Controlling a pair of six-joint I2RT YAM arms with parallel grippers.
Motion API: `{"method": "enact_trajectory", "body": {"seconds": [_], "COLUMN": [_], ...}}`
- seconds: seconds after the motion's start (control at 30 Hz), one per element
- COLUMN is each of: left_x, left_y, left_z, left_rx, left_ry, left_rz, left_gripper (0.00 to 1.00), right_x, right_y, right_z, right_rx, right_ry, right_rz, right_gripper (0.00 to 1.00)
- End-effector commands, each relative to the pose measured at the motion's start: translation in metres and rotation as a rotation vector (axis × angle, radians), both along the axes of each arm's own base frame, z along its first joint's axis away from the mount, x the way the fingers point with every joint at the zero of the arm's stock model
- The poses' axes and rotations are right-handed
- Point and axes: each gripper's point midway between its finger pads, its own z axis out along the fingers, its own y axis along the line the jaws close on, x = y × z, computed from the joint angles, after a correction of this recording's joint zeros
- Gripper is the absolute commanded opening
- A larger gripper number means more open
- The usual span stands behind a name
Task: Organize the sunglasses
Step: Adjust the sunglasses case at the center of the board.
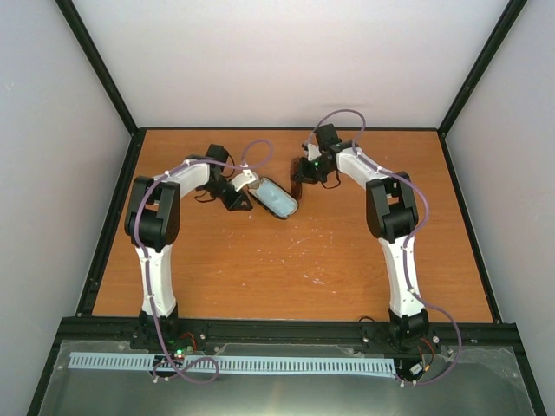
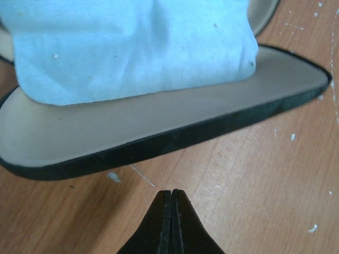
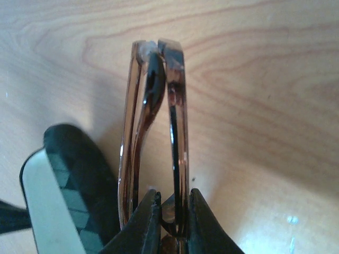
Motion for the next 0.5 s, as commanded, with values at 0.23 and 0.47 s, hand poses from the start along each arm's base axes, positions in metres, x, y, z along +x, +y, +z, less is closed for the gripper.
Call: {"method": "enact_trajectory", "body": {"seconds": [0.23, 0.47], "left_x": [0.039, 0.061], "left_y": [-0.013, -0.024], "left_z": [0.016, 0.031], "left_rx": [-0.043, -0.066], "left_ry": [-0.124, -0.187], "left_rz": [0.011, 0.015], "left_gripper": [0.01, 0.01], "right_x": [-0.050, -0.068], "right_y": [0.012, 0.003], "right_z": [0.044, 0.045], "right_rx": [0.011, -0.039], "right_ry": [-0.042, -0.034], "right_rz": [0.098, 0.098], "right_gripper": [0.03, 0.03]}}
